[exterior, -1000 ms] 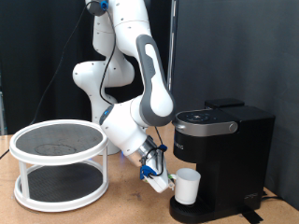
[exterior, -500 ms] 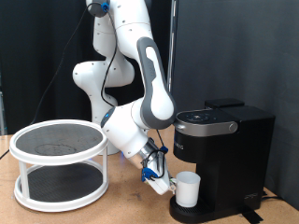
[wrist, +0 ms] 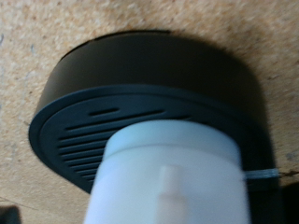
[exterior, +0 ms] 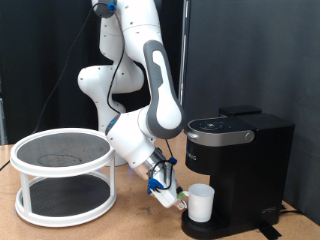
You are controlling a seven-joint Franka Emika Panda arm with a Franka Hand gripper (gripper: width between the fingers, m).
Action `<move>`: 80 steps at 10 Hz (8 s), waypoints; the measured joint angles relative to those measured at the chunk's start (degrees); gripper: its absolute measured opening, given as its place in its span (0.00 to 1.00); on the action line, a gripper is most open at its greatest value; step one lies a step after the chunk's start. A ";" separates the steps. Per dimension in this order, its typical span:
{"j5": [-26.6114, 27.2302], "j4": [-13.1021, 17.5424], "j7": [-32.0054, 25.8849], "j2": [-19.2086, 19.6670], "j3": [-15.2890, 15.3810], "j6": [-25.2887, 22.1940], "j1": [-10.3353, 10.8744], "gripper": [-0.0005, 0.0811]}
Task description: Make a cup of coffee with the keurig machine
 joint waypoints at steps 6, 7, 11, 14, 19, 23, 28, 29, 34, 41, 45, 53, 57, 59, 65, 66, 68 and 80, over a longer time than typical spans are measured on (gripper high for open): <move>-7.03 -7.45 2.33 -8.04 -3.73 -5.60 -4.01 0.91; -7.05 -7.43 2.31 -7.93 -3.69 -5.56 -3.99 0.91; -7.07 -7.66 2.99 -12.33 -3.73 -12.19 -4.17 0.91; -7.83 -8.80 4.58 -18.38 -3.80 -14.95 -4.41 0.91; -14.01 -10.63 13.54 -28.29 -4.99 -22.26 -5.58 0.91; -13.20 -10.45 13.62 -30.02 -5.32 -25.02 -5.73 0.91; -13.17 -10.18 18.18 -39.61 -6.79 -30.55 -6.32 0.91; -13.21 -10.04 19.79 -41.56 -6.84 -30.56 -6.39 0.91; -13.26 -10.06 24.61 -47.68 -7.09 -30.56 -6.52 0.91; -32.95 2.29 31.57 -43.74 -0.22 -31.75 -6.03 0.91; -43.37 13.22 42.01 -35.01 2.49 -37.07 -6.02 0.91; -75.27 24.61 56.35 -29.40 10.94 -30.96 -6.22 0.91; -78.57 32.11 58.30 -22.01 13.33 -30.69 -5.85 0.91; -77.56 36.06 57.15 -18.52 13.78 -35.24 -5.65 0.91; -79.72 32.76 56.49 -19.08 13.82 -30.99 -5.69 0.91; -79.72 31.82 56.15 -19.36 13.82 -30.32 -5.69 0.91; -79.72 29.75 55.52 -20.17 13.84 -29.45 -5.68 0.91; -77.86 21.20 54.97 -21.17 13.90 -25.81 -5.67 0.05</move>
